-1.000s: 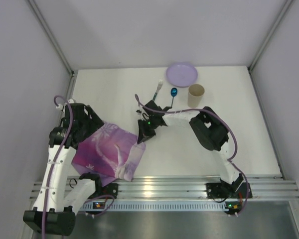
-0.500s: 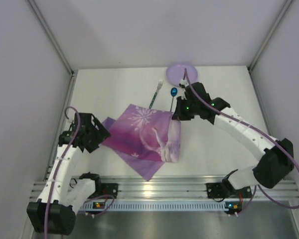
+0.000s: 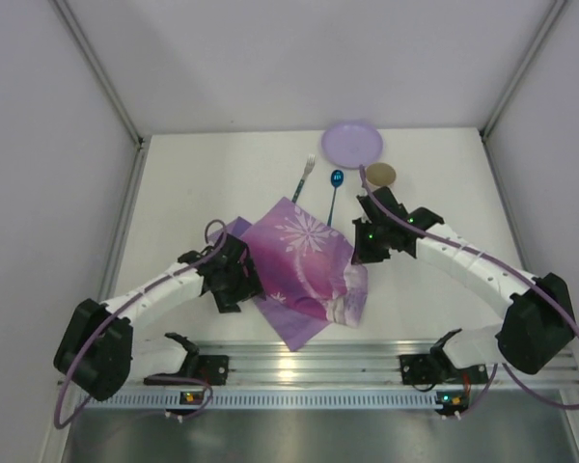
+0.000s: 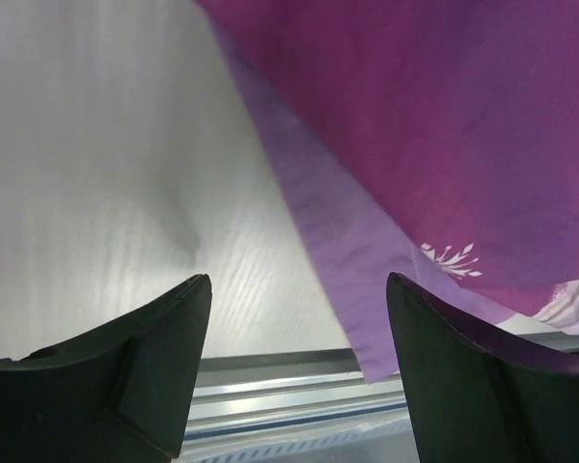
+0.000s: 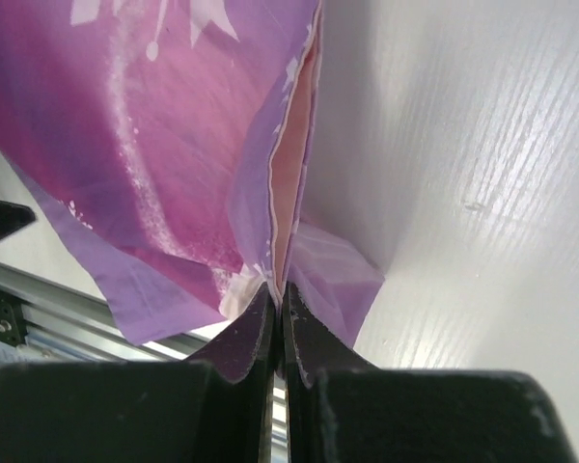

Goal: Set the dinner table for one person

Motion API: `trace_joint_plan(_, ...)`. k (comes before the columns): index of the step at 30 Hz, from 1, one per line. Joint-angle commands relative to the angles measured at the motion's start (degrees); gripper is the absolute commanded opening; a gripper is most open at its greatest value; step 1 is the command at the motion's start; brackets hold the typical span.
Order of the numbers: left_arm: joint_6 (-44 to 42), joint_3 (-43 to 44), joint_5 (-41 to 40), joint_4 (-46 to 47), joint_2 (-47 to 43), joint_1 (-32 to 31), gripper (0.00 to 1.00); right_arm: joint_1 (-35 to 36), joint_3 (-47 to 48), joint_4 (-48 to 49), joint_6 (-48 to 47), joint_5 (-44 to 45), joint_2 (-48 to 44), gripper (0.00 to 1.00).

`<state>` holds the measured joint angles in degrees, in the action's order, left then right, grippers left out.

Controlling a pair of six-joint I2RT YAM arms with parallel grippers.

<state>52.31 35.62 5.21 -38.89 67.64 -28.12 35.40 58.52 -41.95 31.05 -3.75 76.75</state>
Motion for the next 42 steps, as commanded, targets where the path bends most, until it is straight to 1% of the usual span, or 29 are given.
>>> trace_joint_plan(1,4.81,-0.20,0.85,10.14,4.06,-4.99,0.78,0.20,4.93,-1.02,-1.16,1.55,1.12,0.00)
trace_joint_plan(2,5.16,-0.02,0.50,11.37,5.47,-6.32,0.77,0.11,5.63,-1.20,-1.51,1.64,1.38,0.00)
trace_joint_plan(3,5.17,0.68,0.33,12.60,9.06,-8.86,0.76,0.02,5.90,-1.37,-1.60,1.55,1.56,0.00)
trace_joint_plan(5,5.17,2.25,-0.20,13.23,13.64,-11.07,0.71,-0.15,5.90,-1.46,-1.78,1.55,1.47,0.00)
trace_joint_plan(6,5.17,2.96,-0.73,13.32,15.84,-12.21,0.63,-0.33,5.90,-1.55,-1.69,1.55,1.39,0.00)
trace_joint_plan(7,5.25,3.66,-1.08,13.58,20.21,-14.14,0.58,-0.42,5.81,-1.64,-1.69,1.46,1.38,0.00)
trace_joint_plan(8,5.60,4.98,-1.26,13.76,22.26,-15.03,0.53,-0.50,5.64,-1.64,-1.78,1.38,1.21,0.00)
trace_joint_plan(9,5.61,5.77,-1.17,14.19,25.32,-15.73,0.42,-0.77,5.55,-2.16,-1.78,1.46,1.12,0.00)
trace_joint_plan(10,5.17,6.65,-1.26,14.11,26.48,-17.04,0.33,-0.77,5.38,-2.34,-1.78,1.46,0.86,0.00)
trace_joint_plan(12,4.55,8.85,-1.34,13.41,27.98,-17.41,0.16,-1.29,4.67,-3.04,-2.13,1.99,-0.19,0.00)
trace_joint_plan(13,4.29,9.29,-1.78,12.97,28.08,-17.41,0.02,-1.56,4.41,-3.39,-2.31,2.16,-0.55,0.00)
trace_joint_plan(14,4.03,10.17,-2.48,11.14,27.82,-17.50,0.00,-2.26,3.62,-3.92,-2.48,2.60,-1.77,0.00)
trace_joint_plan(18,1.13,12.02,-4.68,5.60,24.92,-17.23,0.00,-5.24,0.99,-5.50,-2.92,3.57,-5.02,0.00)
trace_joint_plan(19,-0.79,12.46,-7.21,4.10,24.48,-17.23,0.00,-5.95,-0.15,-5.85,-3.01,4.88,-5.64,0.00)
trace_joint_plan(20,-1.68,13.42,-8.28,0.44,24.13,-17.32,0.00,-7.43,-0.68,-6.64,-3.27,5.06,-6.60,0.00)
trace_joint_plan(23,-5.28,14.31,-12.06,-4.33,22.54,-16.01,0.00,-10.77,-2.44,-9.18,-3.63,6.47,-8.10,0.00)
trace_joint_plan(26,-8.80,13.43,-13.91,-8.47,20.08,-11.80,0.00,-13.24,-3.76,-12.96,-3.02,8.31,-9.33,0.00)
trace_joint_plan(27,-9.68,13.17,-14.44,-10.39,18.34,-8.91,0.00,-13.68,-4.20,-13.85,-2.66,8.75,-9.60,0.00)
trace_joint_plan(28,-10.21,13.08,-14.88,-10.15,17.36,-7.23,0.00,-14.12,-5.16,-14.55,-2.40,8.85,-10.04,0.00)
trace_joint_plan(29,-11.00,12.38,-12.01,-8.84,16.05,-5.56,0.00,-14.65,-5.69,-16.21,-1.35,9.02,-11.00,0.00)
trace_joint_plan(30,-11.18,12.46,-12.50,-8.22,14.21,-3.19,0.00,-14.74,-6.22,-16.84,-0.73,9.02,-11.44,0.00)
trace_joint_plan(32,-9.69,15.35,-12.51,-11.46,14.01,-0.11,0.00,-14.74,-7.72,-19.29,1.20,9.37,-12.76,0.00)
trace_joint_plan(33,-9.95,16.58,-12.59,-12.16,14.54,2.26,0.00,-14.83,-8.16,-20.35,2.08,9.72,-13.20,0.00)
trace_joint_plan(35,-11.00,21.49,-14.43,-15.15,15.50,3.33,0.00,-14.83,-9.65,-23.41,4.36,11.30,-14.86,0.00)
trace_joint_plan(37,-12.75,26.14,-18.21,-17.78,18.22,4.91,0.00,-14.83,-10.96,-25.27,6.47,12.79,-16.27,0.00)
trace_joint_plan(40,-14.25,28.89,-21.29,-21.92,21.83,9.12,0.00,-15.01,-12.11,-30.01,9.63,14.99,-20.22,0.00)
trace_joint_plan(41,-14.17,28.98,-21.64,-23.67,22.79,11.57,0.00,-15.09,-12.29,-31.42,10.69,16.13,-20.93,0.00)
trace_joint_plan(42,-13.74,28.90,-22.17,-24.21,22.98,12.73,0.00,-15.09,-12.29,-32.83,11.92,17.27,-21.46,0.00)
